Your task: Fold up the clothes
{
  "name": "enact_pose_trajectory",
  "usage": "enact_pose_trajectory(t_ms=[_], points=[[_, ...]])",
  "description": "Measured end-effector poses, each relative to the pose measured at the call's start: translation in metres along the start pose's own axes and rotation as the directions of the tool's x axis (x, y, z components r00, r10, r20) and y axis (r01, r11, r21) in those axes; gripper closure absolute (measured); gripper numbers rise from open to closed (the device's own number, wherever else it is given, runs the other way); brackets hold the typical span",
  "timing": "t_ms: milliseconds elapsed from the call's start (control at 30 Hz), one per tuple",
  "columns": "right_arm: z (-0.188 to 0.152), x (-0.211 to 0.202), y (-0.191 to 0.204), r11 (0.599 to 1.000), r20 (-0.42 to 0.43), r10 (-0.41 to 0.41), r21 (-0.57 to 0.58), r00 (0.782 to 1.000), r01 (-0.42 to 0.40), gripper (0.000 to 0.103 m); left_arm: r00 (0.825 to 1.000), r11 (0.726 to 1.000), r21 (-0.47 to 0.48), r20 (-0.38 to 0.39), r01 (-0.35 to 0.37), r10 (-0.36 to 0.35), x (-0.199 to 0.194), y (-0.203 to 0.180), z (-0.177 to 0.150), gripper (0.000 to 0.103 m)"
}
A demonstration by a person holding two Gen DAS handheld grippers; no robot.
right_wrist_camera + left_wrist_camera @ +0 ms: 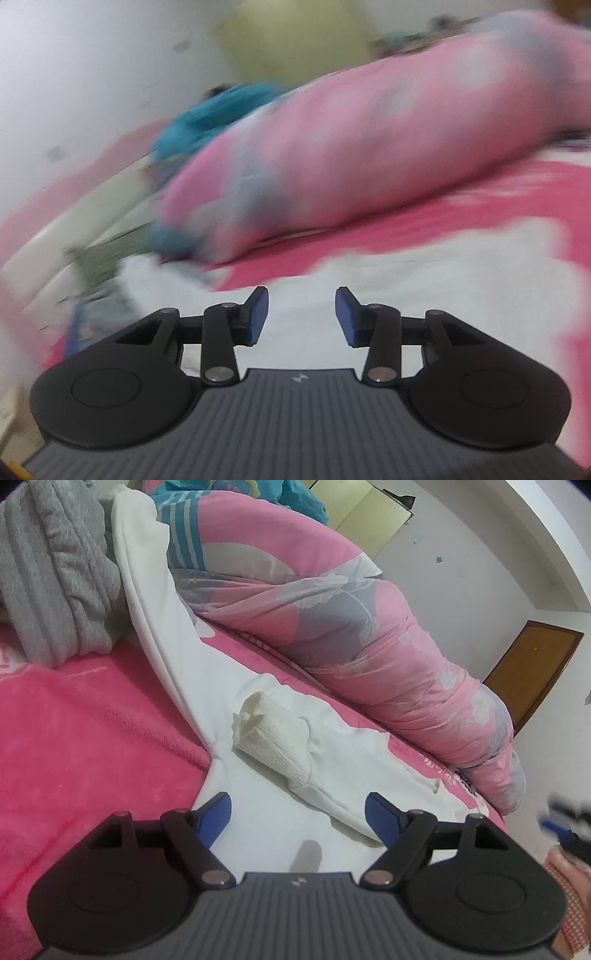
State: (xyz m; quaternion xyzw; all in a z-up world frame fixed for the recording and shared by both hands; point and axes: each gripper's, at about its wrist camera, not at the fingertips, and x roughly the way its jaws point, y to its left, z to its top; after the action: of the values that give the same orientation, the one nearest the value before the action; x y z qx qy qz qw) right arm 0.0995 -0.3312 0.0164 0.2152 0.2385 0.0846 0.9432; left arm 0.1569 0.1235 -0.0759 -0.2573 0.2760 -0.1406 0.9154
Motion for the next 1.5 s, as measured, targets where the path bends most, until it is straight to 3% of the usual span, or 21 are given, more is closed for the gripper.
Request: enact_pose_trajectory(t_ms=[100, 200, 300, 400, 500, 600, 633, 667, 700, 733, 800, 867, 967, 1133, 1267, 1400, 1500], points=[[-0.025, -0.04, -0.048, 0.986, -0.024, -0.159, 0.052, 0.987, 0.16, 0.063, 1.0, 1.0, 0.008, 0.01, -0.004, 0.004, 0.001, 0.0, -0.002, 0.022], [-0.048, -0.052, -0.071, 0.976, -0.076, -0.202, 0.063, 0.976, 0.207, 0.063, 1.0, 1.0, 0.006, 0.019, -0.014, 0.014, 0.002, -0.001, -0.002, 0.022], [-0.059, -0.043, -0.06, 0.978, -0.108, -0.2, -0.083, 0.974, 0.192, 0.063, 0.998, 0.996, 0.053, 0.028, -0.066, 0.064, 0.0, -0.012, 0.0, 0.022], [-0.068, -0.034, -0.047, 0.953, -0.124, -0.205, -0.252, 0.971, 0.169, 0.058, 0.993, 0.984, 0.136, 0.035, -0.118, 0.114, -0.004, -0.03, 0.002, 0.022], [-0.08, -0.011, -0.019, 0.856, -0.08, -0.246, -0.485, 0.966, 0.178, 0.055, 0.99, 0.966, 0.22, 0.041, -0.137, 0.132, -0.007, -0.055, 0.004, 0.022], [-0.099, 0.013, -0.004, 0.696, -0.018, -0.36, -0.67, 0.933, 0.256, 0.059, 0.991, 0.942, 0.308, 0.047, -0.134, 0.126, 0.002, -0.086, 0.005, 0.022], [-0.102, 0.017, -0.004, 0.662, 0.001, -0.385, -0.696, 0.923, 0.277, 0.061, 0.992, 0.932, 0.339, 0.049, -0.129, 0.119, 0.009, -0.097, 0.005, 0.022], [-0.105, 0.021, -0.006, 0.636, 0.017, -0.405, -0.713, 0.914, 0.295, 0.071, 0.993, 0.923, 0.366, 0.043, -0.121, 0.113, 0.018, -0.107, 0.002, 0.022], [-0.106, 0.024, -0.009, 0.623, 0.026, -0.423, -0.718, 0.906, 0.311, 0.089, 0.994, 0.915, 0.388, 0.028, -0.112, 0.109, 0.029, -0.114, 0.0, 0.022], [-0.107, 0.025, -0.013, 0.617, 0.034, -0.442, -0.714, 0.896, 0.332, 0.094, 0.994, 0.907, 0.408, 0.013, -0.102, 0.106, 0.039, -0.121, -0.003, 0.022], [-0.105, 0.02, -0.021, 0.619, 0.067, -0.463, -0.689, 0.884, 0.376, 0.098, 0.991, 0.898, 0.427, -0.03, -0.104, 0.13, 0.056, -0.128, -0.009, 0.025], [-0.101, 0.013, -0.03, 0.623, 0.091, -0.484, -0.662, 0.87, 0.416, 0.099, 0.983, 0.892, 0.437, -0.077, -0.116, 0.165, 0.071, -0.132, -0.015, 0.035], [-0.099, 0.0, -0.044, 0.625, 0.099, -0.511, -0.639, 0.854, 0.449, 0.1, 0.976, 0.887, 0.449, -0.12, -0.111, 0.183, 0.082, -0.134, -0.024, 0.036], [-0.108, 0.0, -0.067, 0.655, 0.025, -0.534, -0.62, 0.845, 0.432, 0.098, 0.975, 0.88, 0.463, -0.126, -0.106, 0.184, 0.078, -0.131, -0.032, 0.036], [-0.101, -0.011, -0.065, 0.67, -0.029, -0.538, -0.622, 0.842, 0.406, 0.088, 0.98, 0.882, 0.463, -0.12, -0.087, 0.159, 0.067, -0.129, -0.027, 0.036], [-0.088, -0.043, -0.061, 0.725, -0.122, -0.474, -0.616, 0.872, 0.308, 0.068, 0.993, 0.887, 0.46, -0.081, -0.042, 0.089, 0.054, -0.128, -0.019, 0.031], [-0.063, -0.067, -0.061, 0.819, -0.165, -0.375, -0.521, 0.912, 0.242, 0.061, 0.994, 0.902, 0.431, -0.09, -0.021, 0.066, 0.056, -0.12, -0.015, 0.03]])
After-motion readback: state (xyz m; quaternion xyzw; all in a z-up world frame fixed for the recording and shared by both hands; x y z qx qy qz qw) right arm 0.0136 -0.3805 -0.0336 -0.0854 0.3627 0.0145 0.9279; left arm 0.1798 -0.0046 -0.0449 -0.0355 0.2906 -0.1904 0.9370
